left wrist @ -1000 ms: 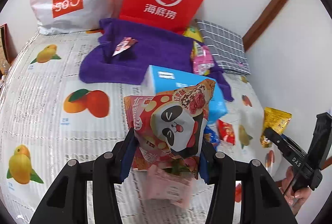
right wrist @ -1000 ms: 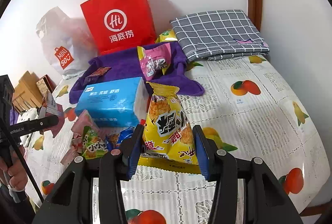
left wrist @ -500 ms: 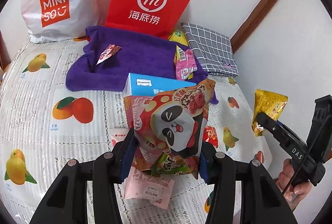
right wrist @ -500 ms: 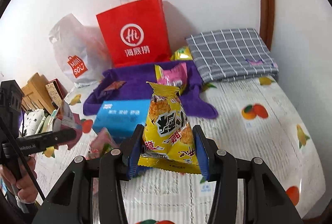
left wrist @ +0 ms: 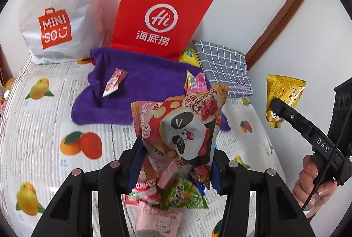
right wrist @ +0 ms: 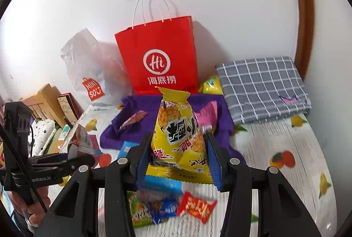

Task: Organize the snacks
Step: 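Lift the yellow chip bag and panda bag and carry them onto the purple towel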

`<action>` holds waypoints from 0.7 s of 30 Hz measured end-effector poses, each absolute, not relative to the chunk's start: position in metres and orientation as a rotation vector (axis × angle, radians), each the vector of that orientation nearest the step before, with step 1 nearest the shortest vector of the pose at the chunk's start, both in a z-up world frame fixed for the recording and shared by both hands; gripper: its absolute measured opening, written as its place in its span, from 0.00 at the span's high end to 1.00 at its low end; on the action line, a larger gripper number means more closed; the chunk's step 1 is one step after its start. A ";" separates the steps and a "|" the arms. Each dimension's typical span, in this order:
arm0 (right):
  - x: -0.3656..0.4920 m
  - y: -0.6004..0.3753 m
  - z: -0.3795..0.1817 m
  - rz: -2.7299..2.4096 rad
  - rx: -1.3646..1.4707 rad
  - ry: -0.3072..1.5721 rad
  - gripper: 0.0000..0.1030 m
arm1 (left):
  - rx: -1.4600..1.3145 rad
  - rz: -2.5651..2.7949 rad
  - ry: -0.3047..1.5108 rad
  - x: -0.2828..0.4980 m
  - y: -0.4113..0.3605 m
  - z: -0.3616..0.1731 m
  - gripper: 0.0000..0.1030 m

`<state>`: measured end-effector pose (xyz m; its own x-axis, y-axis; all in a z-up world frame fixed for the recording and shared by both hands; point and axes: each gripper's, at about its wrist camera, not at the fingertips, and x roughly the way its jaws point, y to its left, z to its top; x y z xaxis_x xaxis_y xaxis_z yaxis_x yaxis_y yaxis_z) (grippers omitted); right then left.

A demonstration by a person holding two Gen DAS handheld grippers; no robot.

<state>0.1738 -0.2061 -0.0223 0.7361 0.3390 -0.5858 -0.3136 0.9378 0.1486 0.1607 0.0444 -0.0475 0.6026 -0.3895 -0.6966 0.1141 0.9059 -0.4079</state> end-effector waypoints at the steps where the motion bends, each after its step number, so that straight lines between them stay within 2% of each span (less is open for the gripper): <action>1: 0.179 -0.204 -0.021 0.360 0.035 0.653 0.54 | -0.339 -0.295 0.878 0.163 0.045 -0.047 0.52; 21: 0.284 -0.151 -0.031 0.489 0.035 0.744 0.54 | -0.395 -0.194 0.857 0.220 0.093 -0.064 0.52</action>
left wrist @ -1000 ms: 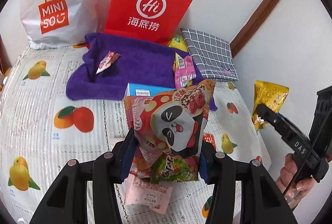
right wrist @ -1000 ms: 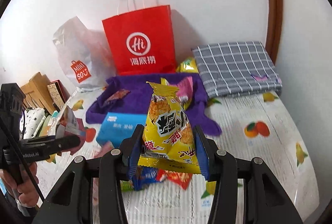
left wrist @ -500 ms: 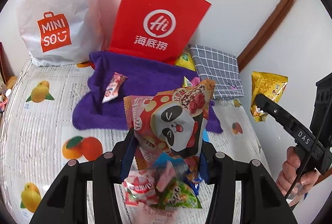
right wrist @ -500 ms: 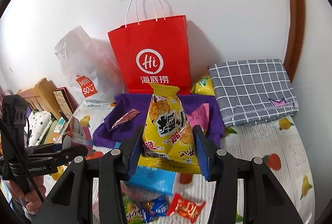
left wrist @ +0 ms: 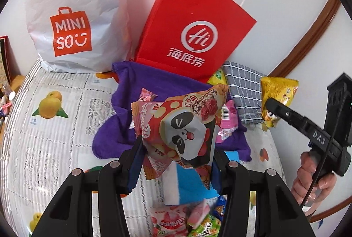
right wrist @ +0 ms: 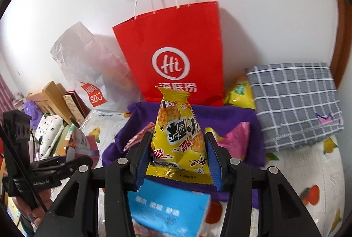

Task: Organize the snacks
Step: 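Lift the yellow chip bag and panda bag and carry them onto the purple towel, then open both grippers to release the chip bag and panda bag on the towel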

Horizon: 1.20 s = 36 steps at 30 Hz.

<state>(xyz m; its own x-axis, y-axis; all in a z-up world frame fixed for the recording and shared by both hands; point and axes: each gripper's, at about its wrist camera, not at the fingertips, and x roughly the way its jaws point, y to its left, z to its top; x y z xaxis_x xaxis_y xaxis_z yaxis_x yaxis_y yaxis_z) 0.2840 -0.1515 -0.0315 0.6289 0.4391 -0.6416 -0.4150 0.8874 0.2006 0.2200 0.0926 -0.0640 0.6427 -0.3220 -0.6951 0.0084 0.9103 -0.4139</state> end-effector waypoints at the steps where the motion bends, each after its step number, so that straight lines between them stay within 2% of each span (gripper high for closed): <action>1: 0.289 -0.146 -0.034 0.505 0.034 0.749 0.54 | -0.395 -0.189 0.859 0.222 0.094 -0.066 0.52; 15: 0.345 -0.117 -0.101 0.530 -0.069 0.949 0.54 | -0.402 -0.174 0.920 0.264 0.106 -0.087 0.52; 36: 0.364 -0.114 -0.134 0.522 -0.101 1.067 0.54 | -0.463 -0.152 1.059 0.321 0.090 -0.140 0.51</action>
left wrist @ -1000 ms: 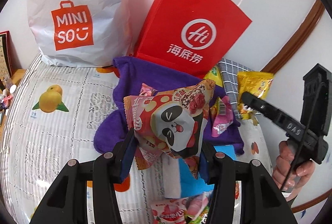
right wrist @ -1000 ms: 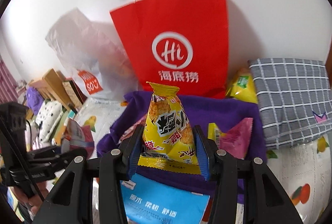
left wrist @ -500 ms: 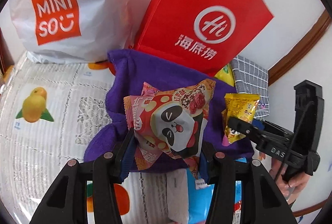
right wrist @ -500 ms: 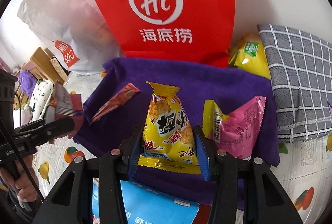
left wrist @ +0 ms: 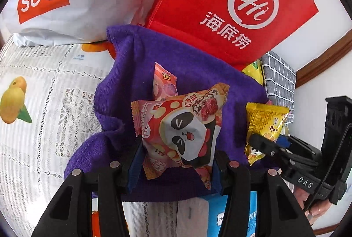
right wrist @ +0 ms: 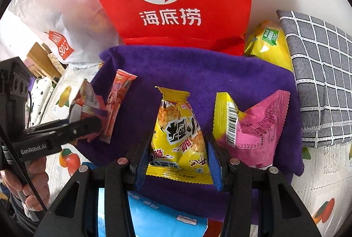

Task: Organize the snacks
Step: 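Open both grippers to release the chip bag and panda bag on the towel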

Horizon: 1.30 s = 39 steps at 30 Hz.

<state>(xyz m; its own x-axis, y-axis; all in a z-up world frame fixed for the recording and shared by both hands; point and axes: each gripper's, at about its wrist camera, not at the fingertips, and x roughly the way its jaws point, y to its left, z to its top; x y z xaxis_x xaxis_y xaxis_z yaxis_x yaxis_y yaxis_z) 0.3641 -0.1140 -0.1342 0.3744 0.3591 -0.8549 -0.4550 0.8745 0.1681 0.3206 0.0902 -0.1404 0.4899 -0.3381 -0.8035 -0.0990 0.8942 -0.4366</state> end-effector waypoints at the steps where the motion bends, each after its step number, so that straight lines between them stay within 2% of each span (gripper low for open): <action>1: 0.364 -0.114 -0.135 0.522 -0.099 1.070 0.54 | -0.461 -0.150 1.063 0.322 0.090 -0.140 0.51; 9: 0.365 -0.108 -0.140 0.531 -0.120 1.089 0.53 | -0.396 -0.160 1.109 0.328 0.073 -0.145 0.50; 13: 0.363 -0.107 -0.134 0.548 -0.119 1.074 0.39 | -0.376 -0.162 1.116 0.331 0.065 -0.142 0.43; 19: 0.351 -0.117 -0.109 0.553 -0.127 0.987 0.33 | -0.314 -0.157 1.082 0.330 0.050 -0.130 0.32; 39: 0.300 -0.161 -0.064 0.520 -0.023 0.827 0.33 | -0.372 -0.156 1.007 0.256 0.079 -0.099 0.32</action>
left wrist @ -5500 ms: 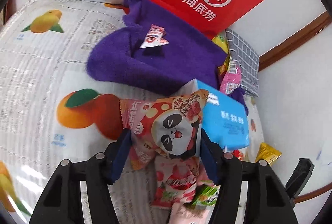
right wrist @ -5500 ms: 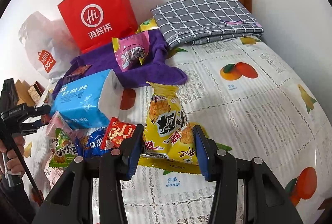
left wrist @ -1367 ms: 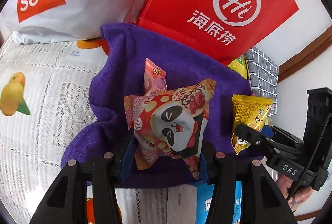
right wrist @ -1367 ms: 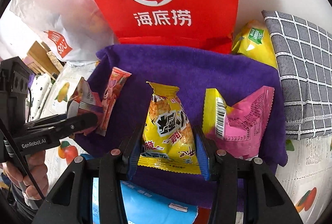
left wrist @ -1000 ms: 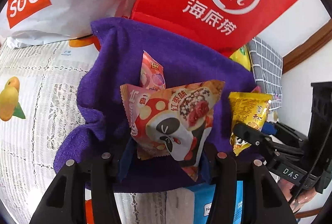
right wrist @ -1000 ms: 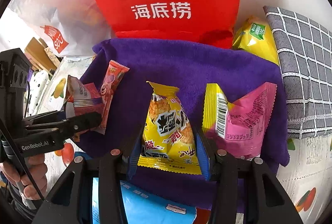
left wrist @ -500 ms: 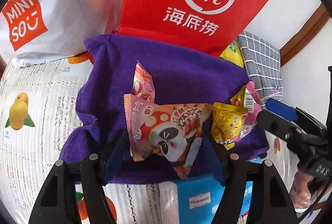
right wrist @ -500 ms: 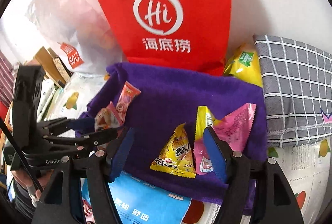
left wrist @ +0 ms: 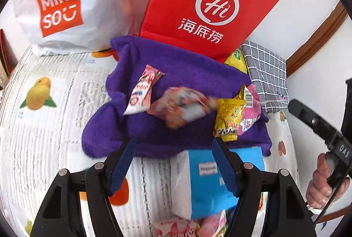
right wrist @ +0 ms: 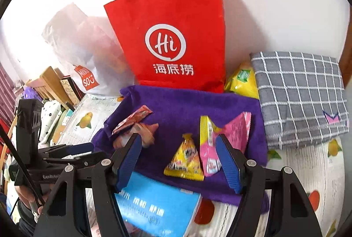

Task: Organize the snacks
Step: 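Open both grippers to release the chip bag and panda bag on the towel, then move both open grippers back toward the snacks beside the blue tissue box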

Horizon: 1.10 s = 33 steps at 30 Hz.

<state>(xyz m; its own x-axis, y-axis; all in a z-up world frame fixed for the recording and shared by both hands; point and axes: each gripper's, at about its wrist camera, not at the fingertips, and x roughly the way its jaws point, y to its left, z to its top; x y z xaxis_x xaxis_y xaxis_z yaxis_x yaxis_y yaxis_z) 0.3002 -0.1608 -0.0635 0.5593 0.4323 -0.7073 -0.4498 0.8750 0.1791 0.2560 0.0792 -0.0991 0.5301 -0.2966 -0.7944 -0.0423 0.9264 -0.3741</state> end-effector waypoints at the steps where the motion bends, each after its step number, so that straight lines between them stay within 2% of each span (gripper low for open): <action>1: 0.296 -0.163 -0.065 0.518 -0.021 0.829 0.33 | -0.377 -0.158 1.007 0.253 0.080 -0.099 0.32; 12: 0.227 -0.213 -0.096 0.461 0.035 0.860 0.33 | -0.391 -0.187 0.996 0.203 0.075 -0.098 0.32; 19: 0.187 -0.228 -0.140 0.418 0.089 0.962 0.34 | -0.417 -0.203 1.014 0.178 0.076 -0.109 0.32; 30: 0.174 -0.230 -0.194 0.344 0.189 1.079 0.33 | -0.463 -0.214 1.045 0.142 0.090 -0.135 0.32; 33: 0.172 -0.227 -0.195 0.325 0.198 1.050 0.33 | -0.480 -0.211 1.049 0.136 0.097 -0.141 0.32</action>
